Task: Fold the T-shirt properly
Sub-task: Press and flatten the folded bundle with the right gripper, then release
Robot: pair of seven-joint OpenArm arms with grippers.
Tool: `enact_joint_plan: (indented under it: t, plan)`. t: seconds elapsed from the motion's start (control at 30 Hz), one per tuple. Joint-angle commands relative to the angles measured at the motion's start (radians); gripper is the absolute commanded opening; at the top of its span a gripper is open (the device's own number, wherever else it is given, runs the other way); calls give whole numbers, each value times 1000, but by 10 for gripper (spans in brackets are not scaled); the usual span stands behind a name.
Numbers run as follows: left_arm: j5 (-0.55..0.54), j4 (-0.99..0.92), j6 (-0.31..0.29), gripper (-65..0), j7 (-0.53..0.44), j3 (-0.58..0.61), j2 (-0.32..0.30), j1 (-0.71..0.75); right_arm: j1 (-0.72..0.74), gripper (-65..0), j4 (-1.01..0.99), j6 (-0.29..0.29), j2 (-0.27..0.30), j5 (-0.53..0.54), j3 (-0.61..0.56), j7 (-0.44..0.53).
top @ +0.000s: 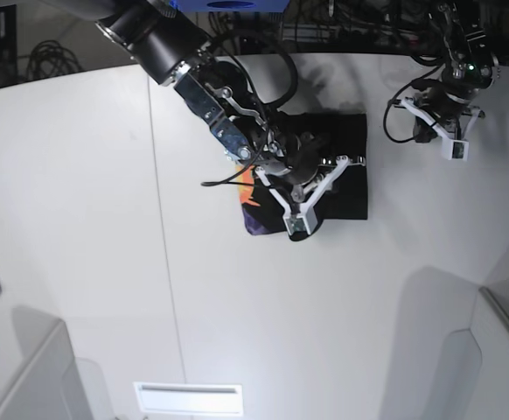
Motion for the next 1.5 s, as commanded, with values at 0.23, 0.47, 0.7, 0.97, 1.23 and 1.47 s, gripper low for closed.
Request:
enact_joint_plan:
  t: [0.23, 0.47, 0.7, 0.97, 1.23, 1.47]
  plan:
    - [-11, 18, -4, -650, -20, -135, -11, 21, 17, -246, 27, 8, -13, 5, -37, 14]
    - [-11, 15, -4, -650, -20, -202, -23, 24, 92, -246, -21, 5, -18, 3, -161, 16]
    - [-11, 10, -4, -650, -20, -239, -23, 24, 167, -246, -154, 5, -54, 8, -282, 22]
    - [-11, 7, -4, -650, -20, -239, -23, 14, 281, -246, -79, 10, -59, 11, -477, 13]
    - [-144, -28, -4, -650, -20, -268, -37, 7, 331, -248, 213, 5, 2, -20, -505, -170]
    - [-293, -86, -4, -650, 68, -416, -87, 10, 164, -650, 339, 10, 185, -124, -139, -191]
